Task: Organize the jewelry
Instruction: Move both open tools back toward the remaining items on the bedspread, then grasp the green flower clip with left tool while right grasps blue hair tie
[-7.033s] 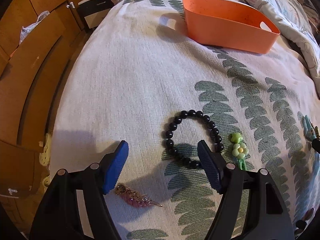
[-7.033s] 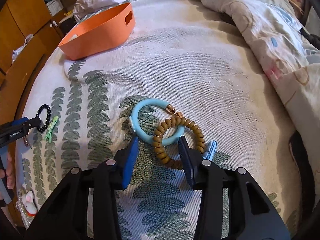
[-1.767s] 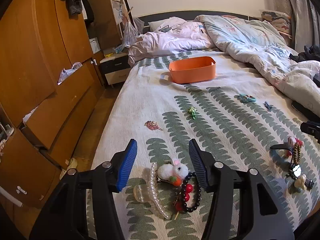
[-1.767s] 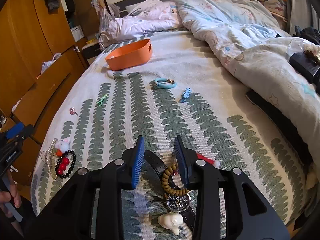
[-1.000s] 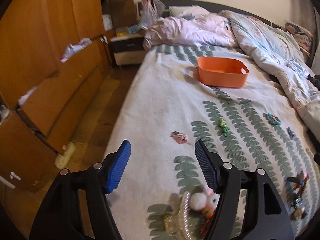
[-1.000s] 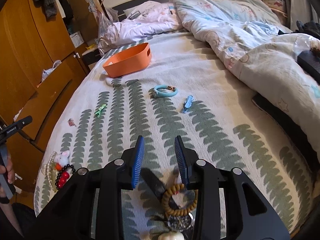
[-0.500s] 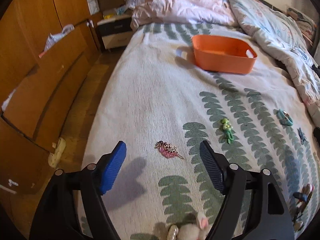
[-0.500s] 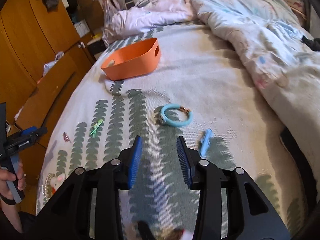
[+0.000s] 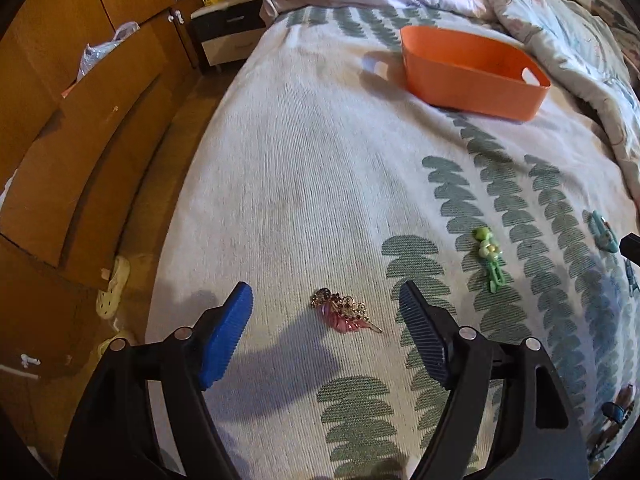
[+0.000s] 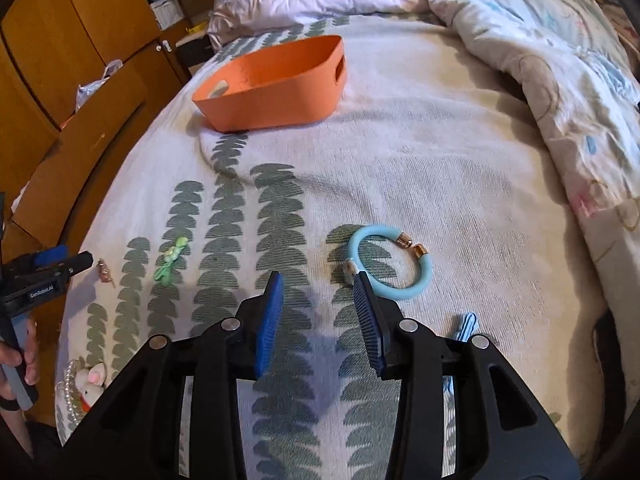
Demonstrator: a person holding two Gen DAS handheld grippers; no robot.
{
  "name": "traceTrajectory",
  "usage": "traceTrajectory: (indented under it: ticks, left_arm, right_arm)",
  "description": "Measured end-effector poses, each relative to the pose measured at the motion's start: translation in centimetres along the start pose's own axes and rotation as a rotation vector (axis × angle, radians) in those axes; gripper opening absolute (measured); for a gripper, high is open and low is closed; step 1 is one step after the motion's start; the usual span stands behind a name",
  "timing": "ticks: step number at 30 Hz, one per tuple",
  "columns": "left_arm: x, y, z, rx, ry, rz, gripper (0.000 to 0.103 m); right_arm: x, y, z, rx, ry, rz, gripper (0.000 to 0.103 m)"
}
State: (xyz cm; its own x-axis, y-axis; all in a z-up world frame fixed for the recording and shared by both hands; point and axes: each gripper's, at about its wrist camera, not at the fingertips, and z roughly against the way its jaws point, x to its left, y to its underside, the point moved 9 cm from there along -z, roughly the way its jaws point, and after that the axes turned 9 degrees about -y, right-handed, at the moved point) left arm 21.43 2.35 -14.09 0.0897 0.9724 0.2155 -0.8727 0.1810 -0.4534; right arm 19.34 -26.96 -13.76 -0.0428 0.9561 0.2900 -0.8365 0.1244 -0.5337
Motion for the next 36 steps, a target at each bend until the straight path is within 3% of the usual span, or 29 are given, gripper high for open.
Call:
traceTrajectory:
  ticks: [7, 16, 29, 36]
  left_arm:
    - [-2.4, -1.1, 0.9, -0.026, 0.058, -0.051, 0.075]
    - [-7.2, -2.4, 0.3, 0.02, 0.016, -0.144, 0.075]
    - [-11.1, -1.6, -1.7, 0.074, 0.003, -0.173, 0.075]
    - [-12.5, -1.5, -2.2, 0.086, 0.096, -0.136, 0.075]
  right_arm:
    - [-1.0, -0.3, -0.2, -0.008, 0.021, -0.013, 0.04]
    - [-1.1, -0.7, -1.5, 0.012, 0.046, -0.005, 0.046]
    - [-1.5, -0.6, -4.1, 0.055, 0.083, 0.03, 0.047]
    - [-1.8, -0.5, -4.3, 0.047, 0.1, 0.034, 0.047]
